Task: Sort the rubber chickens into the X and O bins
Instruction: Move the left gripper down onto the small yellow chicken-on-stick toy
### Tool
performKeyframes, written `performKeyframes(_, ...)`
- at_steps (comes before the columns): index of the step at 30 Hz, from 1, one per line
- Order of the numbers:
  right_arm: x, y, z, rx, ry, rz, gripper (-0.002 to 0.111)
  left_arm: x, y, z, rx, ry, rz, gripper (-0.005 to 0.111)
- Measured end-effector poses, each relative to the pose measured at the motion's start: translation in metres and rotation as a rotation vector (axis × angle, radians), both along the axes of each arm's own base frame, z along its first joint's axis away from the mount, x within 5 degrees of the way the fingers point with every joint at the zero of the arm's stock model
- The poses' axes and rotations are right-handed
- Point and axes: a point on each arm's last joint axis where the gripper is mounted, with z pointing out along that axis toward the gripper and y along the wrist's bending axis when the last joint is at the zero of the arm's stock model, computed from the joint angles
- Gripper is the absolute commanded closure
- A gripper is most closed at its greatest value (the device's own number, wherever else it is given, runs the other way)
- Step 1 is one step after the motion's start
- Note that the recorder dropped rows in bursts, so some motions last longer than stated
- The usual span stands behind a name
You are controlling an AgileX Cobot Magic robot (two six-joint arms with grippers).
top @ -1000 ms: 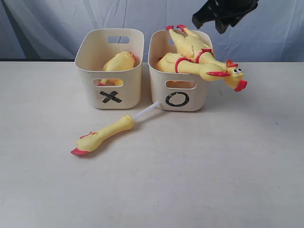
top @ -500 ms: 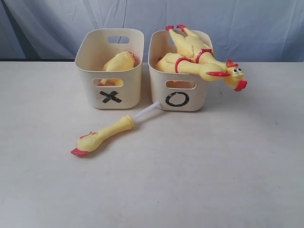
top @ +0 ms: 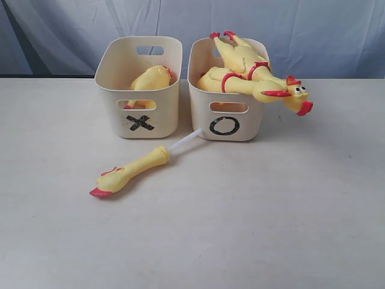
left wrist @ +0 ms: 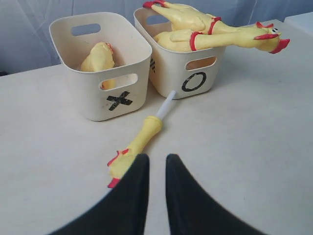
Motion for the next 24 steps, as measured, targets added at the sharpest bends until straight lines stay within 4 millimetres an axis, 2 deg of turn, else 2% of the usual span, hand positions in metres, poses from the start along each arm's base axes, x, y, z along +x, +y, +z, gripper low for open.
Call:
performKeyframes(7, -0.054, -0.017, -0.010, 0.152, -0.012, -0.006, 0.109, 0.023, -0.010, 0.000, -0.042, 0.016, -0.006, 0.066)
performKeyframes(17, -0.125, -0.026, -0.039, 0.418, -0.002, 0.126, 0.109, 0.062, -0.025, -0.001, 0.010, 0.097, -0.040, 0.058)
performKeyframes(24, -0.170, -0.035, -0.065, 0.479, -0.010, 0.231, 0.109, 0.094, -0.040, -0.014, 0.130, 0.172, -0.134, 0.052)
